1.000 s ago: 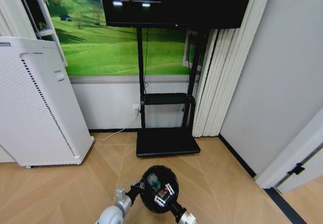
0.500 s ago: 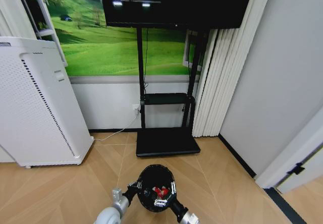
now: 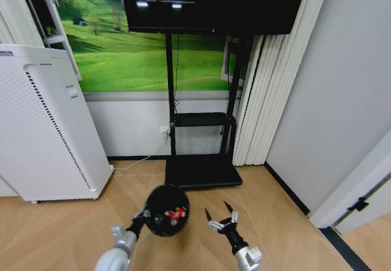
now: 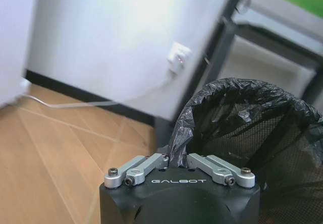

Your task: Pick up the trash bin and place the garbage on the floor into it.

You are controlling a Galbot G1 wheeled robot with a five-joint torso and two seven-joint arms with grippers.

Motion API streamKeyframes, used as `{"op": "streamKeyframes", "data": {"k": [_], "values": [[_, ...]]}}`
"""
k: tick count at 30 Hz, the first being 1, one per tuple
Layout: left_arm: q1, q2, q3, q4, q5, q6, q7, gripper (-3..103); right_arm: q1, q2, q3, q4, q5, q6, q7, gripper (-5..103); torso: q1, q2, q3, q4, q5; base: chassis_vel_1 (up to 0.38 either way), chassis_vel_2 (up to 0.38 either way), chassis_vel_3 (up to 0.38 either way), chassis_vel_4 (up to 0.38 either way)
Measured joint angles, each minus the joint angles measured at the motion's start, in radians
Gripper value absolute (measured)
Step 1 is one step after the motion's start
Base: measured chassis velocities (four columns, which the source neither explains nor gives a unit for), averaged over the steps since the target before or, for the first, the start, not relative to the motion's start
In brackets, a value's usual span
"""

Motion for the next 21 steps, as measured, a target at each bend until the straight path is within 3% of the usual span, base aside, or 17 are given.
{"op": "streamKeyframes", "data": {"k": [8, 14, 21], "values": [[0.079, -0.040, -0.120, -0.091, -0.027, 0.015, -0.096, 3, -0.007, -0.005, 0.057, -0.002, 0.009, -0.052, 0.082, 100, 0.000, 0.000, 0.000, -0.0002, 0.0000, 0.000, 0.000, 0.000, 0.000], [0.186, -0.112, -0.262, -0.159, -0.007, 0.029, -0.162, 3, -0.002, -0.004, 0.107, -0.020, 0.026, -0.066, 0.128, 100, 0.000, 0.000, 0.000, -0.0001, -0.0001, 0.000, 0.000, 0.000, 0.000], [0.325, -0.186, -0.418, -0.269, -0.077, 0.098, -0.269, 3, 0.006, 0.040, 0.160, -0.037, 0.070, -0.107, 0.194, 100, 0.000, 0.000, 0.000, 0.0003, 0.0000, 0.000, 0.000, 0.000, 0.000]]}}
